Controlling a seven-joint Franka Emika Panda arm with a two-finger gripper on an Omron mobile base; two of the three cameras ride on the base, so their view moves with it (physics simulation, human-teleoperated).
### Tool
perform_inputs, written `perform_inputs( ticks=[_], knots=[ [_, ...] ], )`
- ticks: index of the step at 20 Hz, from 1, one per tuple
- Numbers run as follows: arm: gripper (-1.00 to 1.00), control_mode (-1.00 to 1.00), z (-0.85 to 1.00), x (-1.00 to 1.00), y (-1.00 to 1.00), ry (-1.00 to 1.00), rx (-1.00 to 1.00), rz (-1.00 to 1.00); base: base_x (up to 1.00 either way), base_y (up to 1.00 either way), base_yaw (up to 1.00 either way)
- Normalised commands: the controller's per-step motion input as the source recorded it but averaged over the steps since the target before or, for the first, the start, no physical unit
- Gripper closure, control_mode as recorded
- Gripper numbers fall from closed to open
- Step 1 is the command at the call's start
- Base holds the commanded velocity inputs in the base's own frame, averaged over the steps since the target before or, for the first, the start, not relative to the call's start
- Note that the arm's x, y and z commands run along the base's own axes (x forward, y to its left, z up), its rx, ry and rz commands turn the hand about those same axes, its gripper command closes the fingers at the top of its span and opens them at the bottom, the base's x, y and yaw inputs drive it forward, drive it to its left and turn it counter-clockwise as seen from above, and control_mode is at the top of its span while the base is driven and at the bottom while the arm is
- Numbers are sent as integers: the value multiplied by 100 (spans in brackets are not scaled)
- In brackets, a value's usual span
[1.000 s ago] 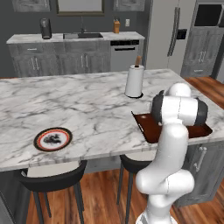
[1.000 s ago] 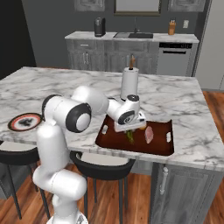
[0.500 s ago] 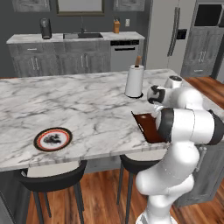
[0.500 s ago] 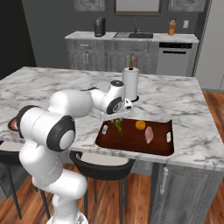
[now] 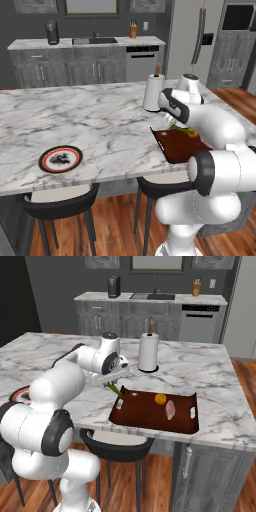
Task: Create a steak meal by picking up the steak and asparagus from the tray and placing them on the plate. Leave the orange on the tray.
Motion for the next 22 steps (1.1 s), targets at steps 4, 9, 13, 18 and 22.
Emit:
perform_inputs(
  ticks=[4, 9, 13, 18, 22],
  knots=[
    [100, -100, 5, -34, 96, 0, 0, 39, 0, 0, 0],
    [100, -100, 0, -21, 100, 0, -2, 47, 0, 0, 0],
    [100, -100, 0, -7, 100, 0, -3, 48, 0, 0, 0],
    [100, -100, 0, -2, 100, 0, -5, 49, 0, 0, 0],
    [100, -100, 0, -16, 100, -6, -9, 36, 0, 0, 0]
  ],
)
